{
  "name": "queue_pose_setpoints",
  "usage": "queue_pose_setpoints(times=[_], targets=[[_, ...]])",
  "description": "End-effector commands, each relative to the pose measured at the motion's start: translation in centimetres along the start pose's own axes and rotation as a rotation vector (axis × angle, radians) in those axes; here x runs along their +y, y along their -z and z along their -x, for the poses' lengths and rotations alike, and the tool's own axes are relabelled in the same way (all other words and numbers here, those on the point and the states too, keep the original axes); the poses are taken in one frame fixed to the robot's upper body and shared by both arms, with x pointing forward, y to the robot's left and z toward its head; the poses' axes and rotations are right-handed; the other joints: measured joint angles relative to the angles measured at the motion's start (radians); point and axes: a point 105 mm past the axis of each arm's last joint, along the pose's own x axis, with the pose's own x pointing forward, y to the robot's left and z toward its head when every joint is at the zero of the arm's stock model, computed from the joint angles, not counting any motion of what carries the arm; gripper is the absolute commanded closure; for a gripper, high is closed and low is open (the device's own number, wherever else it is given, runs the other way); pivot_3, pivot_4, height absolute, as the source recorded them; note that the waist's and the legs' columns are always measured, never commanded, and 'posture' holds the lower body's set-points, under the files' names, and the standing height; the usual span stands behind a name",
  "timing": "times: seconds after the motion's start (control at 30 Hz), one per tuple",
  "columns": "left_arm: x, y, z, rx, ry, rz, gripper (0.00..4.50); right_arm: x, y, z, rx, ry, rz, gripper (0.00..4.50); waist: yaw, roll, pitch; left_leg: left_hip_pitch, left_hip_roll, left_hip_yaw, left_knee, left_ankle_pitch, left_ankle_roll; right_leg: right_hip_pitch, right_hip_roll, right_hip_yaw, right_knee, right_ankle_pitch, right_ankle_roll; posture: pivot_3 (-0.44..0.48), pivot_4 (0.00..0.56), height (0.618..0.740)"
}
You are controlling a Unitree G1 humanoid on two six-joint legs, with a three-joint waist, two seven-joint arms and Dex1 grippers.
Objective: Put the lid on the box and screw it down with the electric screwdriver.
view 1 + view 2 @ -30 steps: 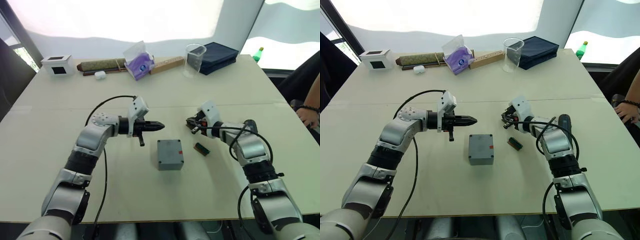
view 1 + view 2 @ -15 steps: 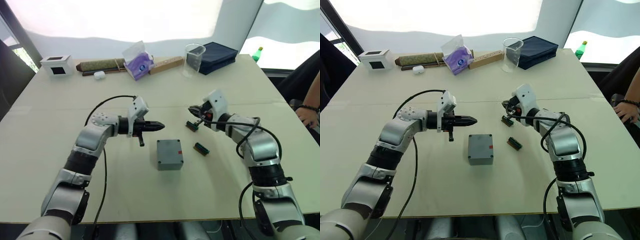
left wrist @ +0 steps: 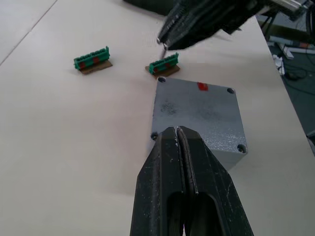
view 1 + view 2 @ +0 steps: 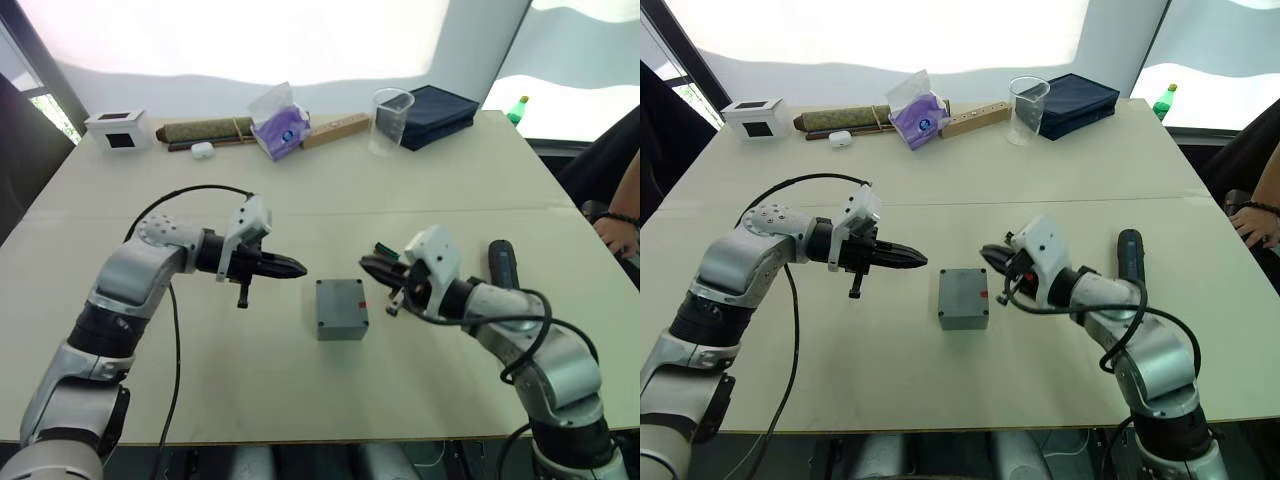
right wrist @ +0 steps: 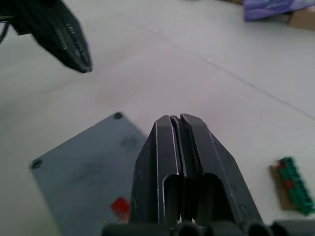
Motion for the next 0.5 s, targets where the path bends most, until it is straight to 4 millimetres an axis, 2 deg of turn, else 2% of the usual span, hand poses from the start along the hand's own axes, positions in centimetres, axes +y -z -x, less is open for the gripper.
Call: queue_pose_setpoints(times=[0.03,0.5], targets=[[-0.3,-0.6,-0.2,-0.022,0.016,-0.006,4.5,0.0,-0.7,0.0,-0.027,0.007,0.022,4.48,0.0,0.0,0.0,0.0,0.0,0.0,0.0,0.0,0.0,0.0,0.0,0.0,0.0,0.0,0.0,0.0,0.15,0.74],[-0.2,0.2,-0.8,-0.008,0.007,0.004,4.5,-0.3,0.6,-0.3,0.001,0.02,0.002,4.48,0.0,0.0,0.0,0.0,0.0,0.0,0.0,0.0,0.0,0.0,0.0,0.0,0.0,0.0,0.0,0.0,0.15,0.74]])
